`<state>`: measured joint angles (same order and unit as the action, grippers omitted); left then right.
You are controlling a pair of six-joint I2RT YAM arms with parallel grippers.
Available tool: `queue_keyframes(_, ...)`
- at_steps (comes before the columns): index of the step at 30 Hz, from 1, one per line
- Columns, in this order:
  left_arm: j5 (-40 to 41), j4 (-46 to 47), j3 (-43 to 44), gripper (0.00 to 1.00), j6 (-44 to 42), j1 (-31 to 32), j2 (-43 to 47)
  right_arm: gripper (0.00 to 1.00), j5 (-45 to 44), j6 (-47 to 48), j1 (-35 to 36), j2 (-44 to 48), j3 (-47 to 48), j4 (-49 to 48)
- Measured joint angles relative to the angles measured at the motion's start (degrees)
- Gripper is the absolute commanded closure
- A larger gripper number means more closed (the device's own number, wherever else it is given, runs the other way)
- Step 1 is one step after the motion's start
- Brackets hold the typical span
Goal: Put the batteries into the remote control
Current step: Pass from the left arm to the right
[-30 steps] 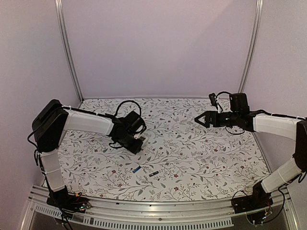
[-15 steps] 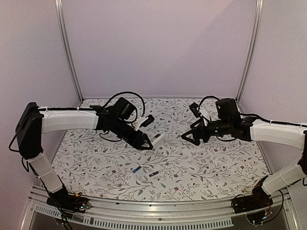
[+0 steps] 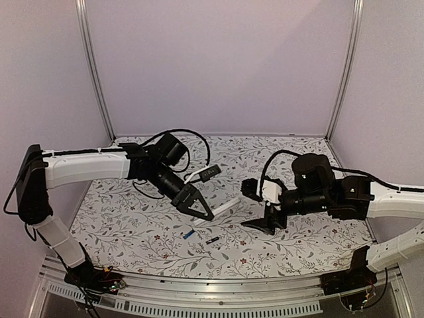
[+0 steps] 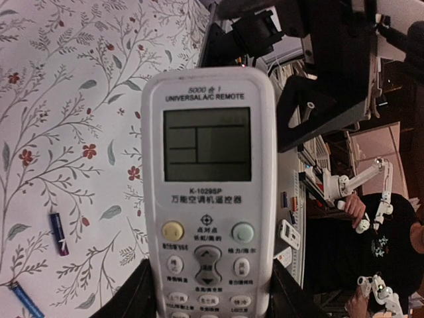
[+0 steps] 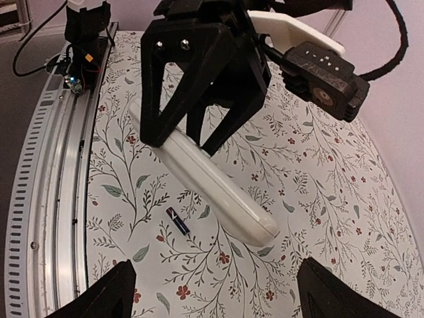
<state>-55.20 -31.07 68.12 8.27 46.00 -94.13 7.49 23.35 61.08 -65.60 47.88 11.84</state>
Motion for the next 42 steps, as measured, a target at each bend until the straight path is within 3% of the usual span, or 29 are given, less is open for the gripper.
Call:
queue_keyframes(5, -4.7, -6.3, 1.4, 0.72, -4.9, 5.1, 0.2, 0.19, -5.1, 3.1, 5.9, -0.1, 2.2, 5.4)
queue_keyframes(9, -8.1, -10.4, 2.4, 0.69, -8.7, 9.2, 0.9, 0.28, -6.3, 3.8, 9.9, 0.6, 3.4, 8.4)
queue_keyframes(13, -11.3, -12.4, 3.3, 0.69, -10.6, 10.4, 0.9, 0.36, -6.1, 4.5, 13.2, 1.8, 5.4, 11.2)
queue_keyframes(18, -13.5, -13.4, 5.2, 0.69, -11.6, 10.5, 0.9, 0.39, -5.2, 5.0, 16.8, 2.5, 7.7, 12.7)
queue_keyframes(24, -14.9, -13.7, 6.1, 0.69, -12.1, 10.5, 0.9, 0.51, -4.6, 5.2, 17.3, 1.7, 8.7, 13.5)
queue_keyframes(34, -16.3, -14.1, 6.9, 0.69, -12.6, 10.6, -0.9, 0.52, -2.0, 4.7, 17.3, 0.8, 8.9, 12.6)
queue_keyframes(42, -18.4, -16.2, 8.9, 0.69, -13.2, 10.9, -2.9, 0.65, -0.9, 4.9, 17.2, 0.6, 9.5, 12.5)
